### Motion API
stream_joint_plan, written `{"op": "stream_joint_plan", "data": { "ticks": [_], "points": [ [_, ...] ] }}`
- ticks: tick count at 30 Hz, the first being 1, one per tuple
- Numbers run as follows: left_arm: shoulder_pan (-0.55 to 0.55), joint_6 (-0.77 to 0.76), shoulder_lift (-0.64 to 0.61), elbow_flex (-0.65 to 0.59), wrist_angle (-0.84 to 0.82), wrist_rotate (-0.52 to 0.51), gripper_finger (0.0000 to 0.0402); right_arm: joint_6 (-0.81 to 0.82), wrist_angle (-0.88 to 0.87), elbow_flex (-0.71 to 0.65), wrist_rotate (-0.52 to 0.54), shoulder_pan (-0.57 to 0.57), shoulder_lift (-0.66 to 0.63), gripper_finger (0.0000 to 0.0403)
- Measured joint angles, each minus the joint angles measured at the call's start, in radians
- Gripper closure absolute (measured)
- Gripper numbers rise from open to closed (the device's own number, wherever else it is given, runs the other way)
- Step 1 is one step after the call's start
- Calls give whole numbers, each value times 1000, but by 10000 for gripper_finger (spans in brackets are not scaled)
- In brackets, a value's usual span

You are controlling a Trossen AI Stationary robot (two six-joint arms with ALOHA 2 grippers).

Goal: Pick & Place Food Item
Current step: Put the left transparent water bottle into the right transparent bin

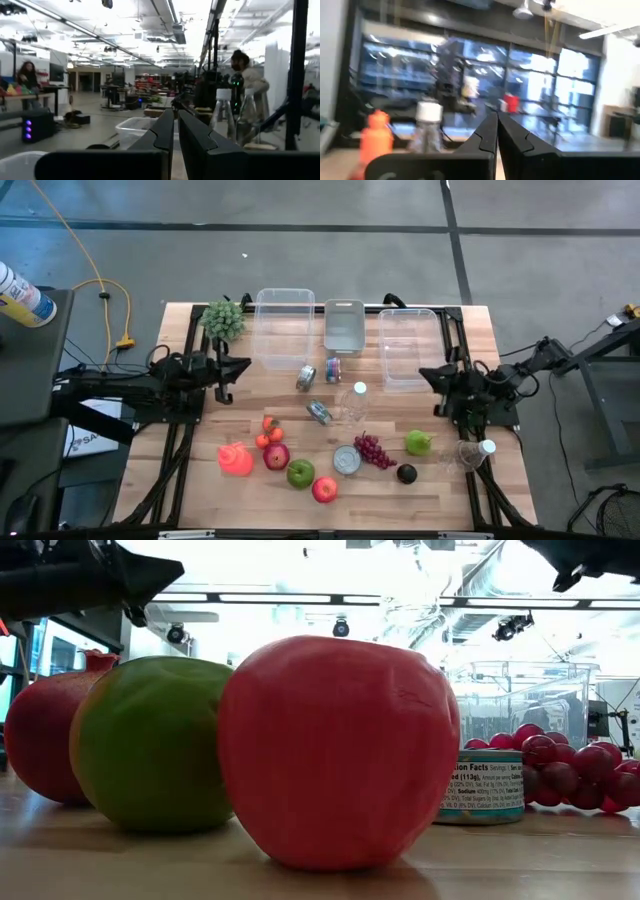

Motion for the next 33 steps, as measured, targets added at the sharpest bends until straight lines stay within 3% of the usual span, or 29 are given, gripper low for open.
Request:
{"op": "stream_joint_plan", "data": {
  "ticks": [5,8,14,18,23,27,33],
  "points": [
    [-1,109,0,0,0,-32,381,143,-154,75,78,0,99,369],
    [-1,115,0,0,-2,-43,381,221,-160,105,72,0,179,315],
    [-1,115,0,0,-3,-36,381,215,-116,130,8,0,316,183],
    [-1,17,2,0,-3,-47,381,199,-33,130,-2,0,404,130],
    [-1,-65,5,1,15,-54,381,178,86,137,23,1,495,112],
    [-1,-37,6,1,14,-53,381,174,71,159,71,0,556,116],
    [-2,-188,6,3,11,-18,381,162,80,245,92,0,606,115]
  ]
}}
